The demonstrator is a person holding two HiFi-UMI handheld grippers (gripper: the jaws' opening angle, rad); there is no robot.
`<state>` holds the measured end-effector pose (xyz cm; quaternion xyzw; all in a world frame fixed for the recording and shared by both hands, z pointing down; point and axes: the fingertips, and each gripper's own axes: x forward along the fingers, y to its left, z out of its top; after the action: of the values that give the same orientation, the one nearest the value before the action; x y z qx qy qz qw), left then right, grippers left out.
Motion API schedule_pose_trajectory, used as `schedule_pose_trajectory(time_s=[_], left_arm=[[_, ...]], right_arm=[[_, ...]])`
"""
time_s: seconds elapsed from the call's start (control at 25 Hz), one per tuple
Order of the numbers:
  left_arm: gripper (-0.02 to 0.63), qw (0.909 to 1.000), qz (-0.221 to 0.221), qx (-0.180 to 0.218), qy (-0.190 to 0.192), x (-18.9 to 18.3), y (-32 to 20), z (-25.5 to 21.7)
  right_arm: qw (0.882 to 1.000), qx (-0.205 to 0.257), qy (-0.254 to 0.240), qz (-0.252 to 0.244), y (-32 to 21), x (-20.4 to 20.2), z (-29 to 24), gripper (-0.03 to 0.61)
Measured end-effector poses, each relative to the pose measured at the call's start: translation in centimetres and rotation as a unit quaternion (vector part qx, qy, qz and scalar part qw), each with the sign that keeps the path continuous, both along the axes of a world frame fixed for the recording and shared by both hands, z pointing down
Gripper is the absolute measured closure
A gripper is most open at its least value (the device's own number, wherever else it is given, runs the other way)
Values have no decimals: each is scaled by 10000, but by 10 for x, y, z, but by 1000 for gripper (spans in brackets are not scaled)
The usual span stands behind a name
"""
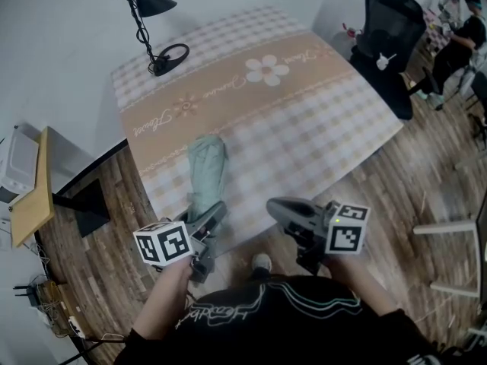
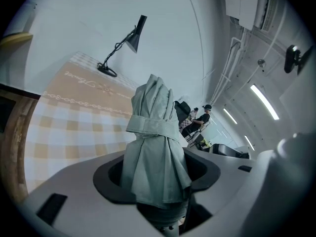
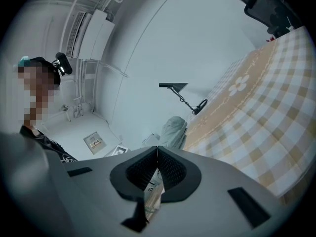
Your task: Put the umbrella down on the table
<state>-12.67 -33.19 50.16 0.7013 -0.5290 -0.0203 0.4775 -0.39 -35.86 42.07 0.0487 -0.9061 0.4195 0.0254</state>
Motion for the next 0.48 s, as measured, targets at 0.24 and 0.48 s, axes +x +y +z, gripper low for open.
schedule_pose_trajectory(time_s=[0.24, 0.48], left_arm=[[364, 9998, -8, -206, -50, -6, -23, 24], [364, 9987, -67, -460, -186, -15, -41, 53]], right_arm=[[9999, -141, 60, 32, -22, 0, 14, 566], [9996, -256, 133, 5, -35, -2, 25, 566]])
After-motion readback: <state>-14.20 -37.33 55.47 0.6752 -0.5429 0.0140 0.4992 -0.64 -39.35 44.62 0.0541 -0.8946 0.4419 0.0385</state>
